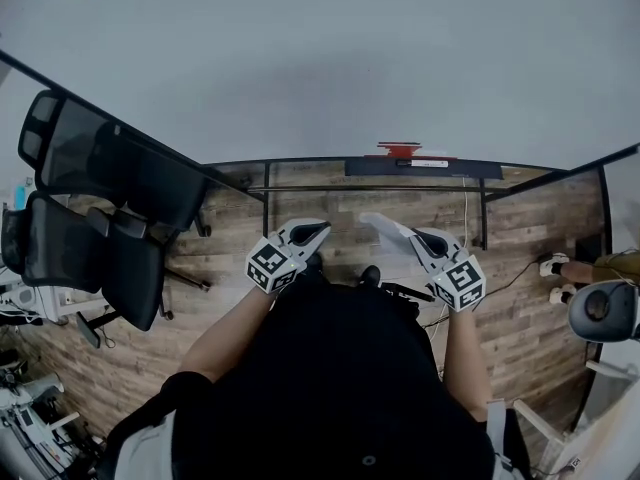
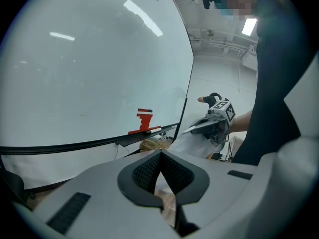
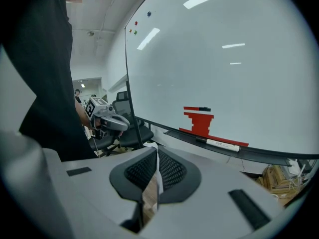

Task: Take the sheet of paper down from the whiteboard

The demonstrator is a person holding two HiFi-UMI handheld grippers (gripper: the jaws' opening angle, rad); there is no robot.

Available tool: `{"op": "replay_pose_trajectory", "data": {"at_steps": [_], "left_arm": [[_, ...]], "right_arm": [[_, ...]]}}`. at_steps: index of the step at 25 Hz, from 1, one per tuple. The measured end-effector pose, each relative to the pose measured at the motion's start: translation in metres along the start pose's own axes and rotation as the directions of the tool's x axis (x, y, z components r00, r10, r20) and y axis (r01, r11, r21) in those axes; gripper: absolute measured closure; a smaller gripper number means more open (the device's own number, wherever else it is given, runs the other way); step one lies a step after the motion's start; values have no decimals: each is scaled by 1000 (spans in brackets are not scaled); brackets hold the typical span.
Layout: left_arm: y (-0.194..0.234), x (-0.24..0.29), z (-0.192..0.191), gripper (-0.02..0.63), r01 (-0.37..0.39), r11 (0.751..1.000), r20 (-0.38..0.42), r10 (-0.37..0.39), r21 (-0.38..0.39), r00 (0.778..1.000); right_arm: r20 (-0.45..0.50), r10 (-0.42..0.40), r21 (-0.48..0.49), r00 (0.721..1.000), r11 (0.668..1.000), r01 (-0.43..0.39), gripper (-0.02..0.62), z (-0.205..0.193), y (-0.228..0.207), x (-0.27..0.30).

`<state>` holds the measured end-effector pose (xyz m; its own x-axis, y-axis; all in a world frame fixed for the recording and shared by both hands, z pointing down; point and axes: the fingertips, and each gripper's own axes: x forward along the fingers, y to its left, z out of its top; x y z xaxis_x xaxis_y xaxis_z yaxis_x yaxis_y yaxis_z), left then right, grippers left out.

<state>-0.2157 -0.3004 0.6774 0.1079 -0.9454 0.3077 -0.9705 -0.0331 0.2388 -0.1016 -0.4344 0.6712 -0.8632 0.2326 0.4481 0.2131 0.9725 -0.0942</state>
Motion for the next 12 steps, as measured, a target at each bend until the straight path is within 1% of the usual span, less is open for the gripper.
{"op": "replay_pose_trajectory", "data": {"at_steps": [5, 8, 12], "left_arm": [[-9, 5, -1, 594, -16, 1000, -20, 16, 14, 1000], [-11, 9, 3, 594, -33, 999, -16, 33, 20, 999], [-17, 23, 6, 594, -71, 997, -2, 71, 2, 997]], "right_arm": [[12, -22, 10, 1000, 1000, 21, 575, -4, -10, -15], [28, -29, 9, 999, 1000, 29, 575, -6, -16, -24], [38, -23, -6, 999, 1000, 23, 575, -10, -25, -43]]}}
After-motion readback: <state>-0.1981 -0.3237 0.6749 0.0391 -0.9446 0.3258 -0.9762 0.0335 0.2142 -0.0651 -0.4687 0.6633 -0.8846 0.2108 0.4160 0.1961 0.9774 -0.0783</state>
